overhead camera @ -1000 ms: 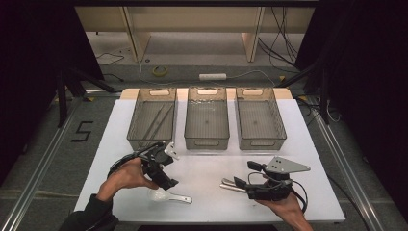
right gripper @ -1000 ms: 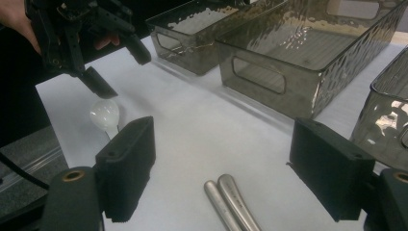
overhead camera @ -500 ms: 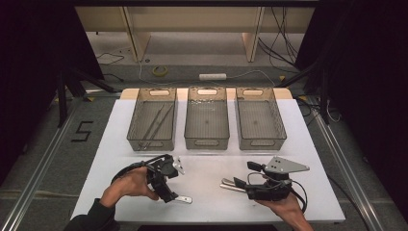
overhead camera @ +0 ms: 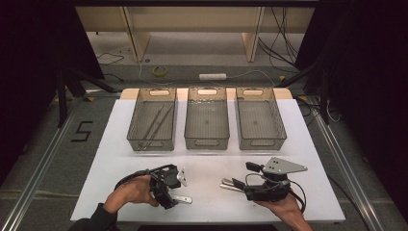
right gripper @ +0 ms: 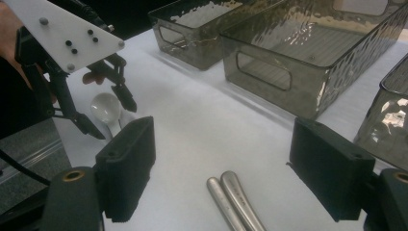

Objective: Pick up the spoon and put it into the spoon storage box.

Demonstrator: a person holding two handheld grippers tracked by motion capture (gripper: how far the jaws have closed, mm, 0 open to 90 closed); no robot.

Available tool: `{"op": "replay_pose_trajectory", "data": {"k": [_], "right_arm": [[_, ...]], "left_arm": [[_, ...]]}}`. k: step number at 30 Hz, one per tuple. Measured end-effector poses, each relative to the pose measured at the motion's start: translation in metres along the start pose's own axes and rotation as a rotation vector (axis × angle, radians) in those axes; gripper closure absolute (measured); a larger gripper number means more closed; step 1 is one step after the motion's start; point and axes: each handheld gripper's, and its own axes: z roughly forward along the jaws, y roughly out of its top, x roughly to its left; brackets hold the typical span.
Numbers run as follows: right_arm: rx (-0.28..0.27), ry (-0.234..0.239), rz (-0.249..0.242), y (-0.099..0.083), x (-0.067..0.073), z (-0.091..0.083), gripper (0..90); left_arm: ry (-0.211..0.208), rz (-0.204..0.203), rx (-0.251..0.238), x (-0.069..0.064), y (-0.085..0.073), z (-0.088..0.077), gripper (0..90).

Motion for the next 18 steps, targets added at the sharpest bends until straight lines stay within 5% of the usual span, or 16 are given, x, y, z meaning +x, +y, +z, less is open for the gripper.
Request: {"op": "replay_pose_trajectory", "data": {"k": [11, 18], "right_arm": [[0.003, 0.002, -0.001, -0.0003, 0.0002, 0.0007, 25.4], [0.005, 0.005, 0.003, -0.0005, -0.0004, 0.0013, 25.6]], "left_arm": [[0.014, 0.04, 0.029, -0.0037, 0.0028, 0.0082, 55.5], [-0.016, 0.04, 0.024, -0.002, 0.0031, 0.0087, 62.5]]}}
